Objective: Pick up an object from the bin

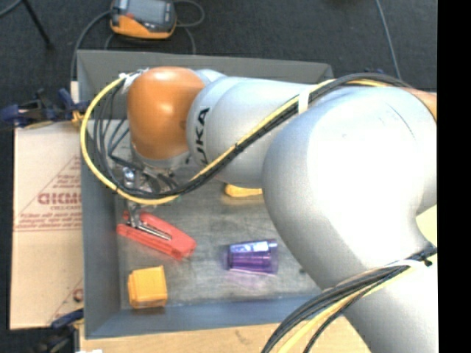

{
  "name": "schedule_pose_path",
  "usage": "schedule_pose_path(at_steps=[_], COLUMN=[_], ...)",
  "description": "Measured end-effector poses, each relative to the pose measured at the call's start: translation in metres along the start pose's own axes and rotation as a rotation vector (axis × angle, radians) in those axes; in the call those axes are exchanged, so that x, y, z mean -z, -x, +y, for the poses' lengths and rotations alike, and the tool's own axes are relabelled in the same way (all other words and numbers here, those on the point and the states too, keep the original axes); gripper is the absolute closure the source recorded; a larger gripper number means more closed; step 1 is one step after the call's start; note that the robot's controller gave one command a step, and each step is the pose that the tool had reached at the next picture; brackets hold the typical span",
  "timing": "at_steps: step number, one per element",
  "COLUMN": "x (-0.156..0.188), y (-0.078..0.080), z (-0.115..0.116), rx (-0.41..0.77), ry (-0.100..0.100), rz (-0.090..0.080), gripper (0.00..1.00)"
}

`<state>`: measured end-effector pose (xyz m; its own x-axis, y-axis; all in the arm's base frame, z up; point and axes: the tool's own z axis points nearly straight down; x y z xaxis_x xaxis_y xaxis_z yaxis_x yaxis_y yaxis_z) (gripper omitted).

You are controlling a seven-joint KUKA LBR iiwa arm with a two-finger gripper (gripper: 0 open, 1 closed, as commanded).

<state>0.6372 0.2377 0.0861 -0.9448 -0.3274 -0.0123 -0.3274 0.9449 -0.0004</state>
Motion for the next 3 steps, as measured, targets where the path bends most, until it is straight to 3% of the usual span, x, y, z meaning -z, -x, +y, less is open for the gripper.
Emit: schedule_pose_path(at_steps=[1,2,3], x=[-0.0048,-0.0015,-0.0015], y=[0.0002,-0.0008,-0.0007], z=[0.0028,0.0031,0.0032], rx=[0.0,-0.003,-0.004], ry=[0.005,0.006,0.006], rz=[-0.015,0.001,0.0], gripper=[0.0,1.0,1.0])
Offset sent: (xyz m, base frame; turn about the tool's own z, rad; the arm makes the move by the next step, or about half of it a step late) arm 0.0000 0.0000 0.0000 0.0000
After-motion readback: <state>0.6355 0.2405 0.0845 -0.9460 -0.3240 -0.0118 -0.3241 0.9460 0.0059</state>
